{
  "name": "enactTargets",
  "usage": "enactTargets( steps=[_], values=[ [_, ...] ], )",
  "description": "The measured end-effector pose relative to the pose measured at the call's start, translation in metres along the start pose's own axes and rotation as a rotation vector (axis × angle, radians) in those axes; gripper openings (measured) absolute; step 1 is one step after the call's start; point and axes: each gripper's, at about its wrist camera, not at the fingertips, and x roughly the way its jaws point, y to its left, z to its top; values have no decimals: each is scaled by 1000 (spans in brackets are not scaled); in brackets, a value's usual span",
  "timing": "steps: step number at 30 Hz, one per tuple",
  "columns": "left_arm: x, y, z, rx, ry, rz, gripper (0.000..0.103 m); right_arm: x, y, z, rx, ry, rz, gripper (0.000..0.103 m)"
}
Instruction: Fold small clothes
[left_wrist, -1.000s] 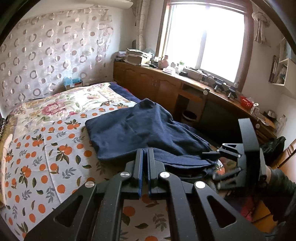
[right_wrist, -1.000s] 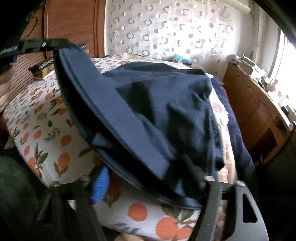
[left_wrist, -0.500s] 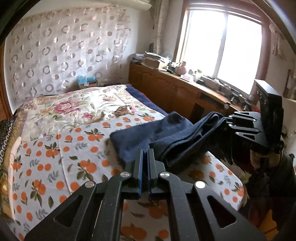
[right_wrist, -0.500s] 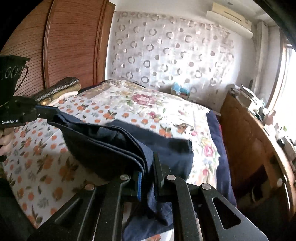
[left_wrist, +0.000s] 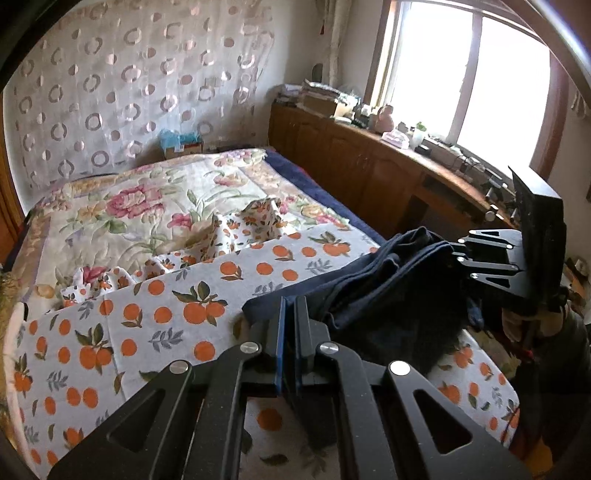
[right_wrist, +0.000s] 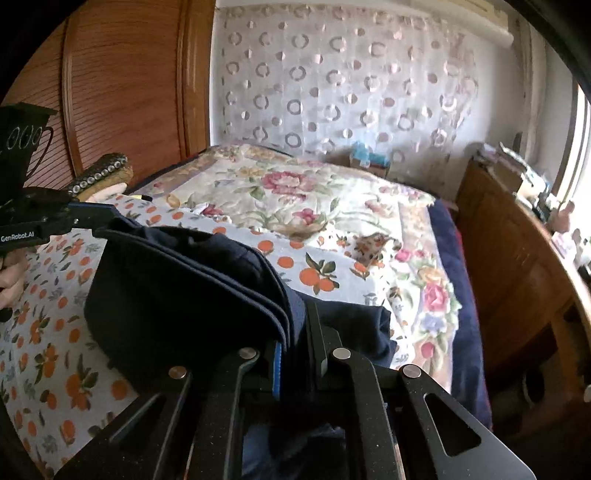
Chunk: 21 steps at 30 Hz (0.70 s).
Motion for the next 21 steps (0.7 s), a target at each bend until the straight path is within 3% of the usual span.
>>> enactTargets(
  steps=[7, 9, 11, 12, 21],
  values=[
    [23, 9, 3, -7, 48, 30, 5, 22, -10, 10, 27, 48, 34, 10],
    [22, 10, 3, -11, 53, 26, 12, 27, -10, 14, 25, 59, 29, 13],
    [21, 11, 4, -11, 49, 17, 38, 29, -12, 16, 28, 67, 24, 17],
    [20, 10, 3, -9, 47, 4, 41, 29, -13, 17, 30, 70, 22, 20],
    [44, -8, -16, 74, 123, 0, 45, 28, -18, 32, 33, 80, 6, 41]
  ],
)
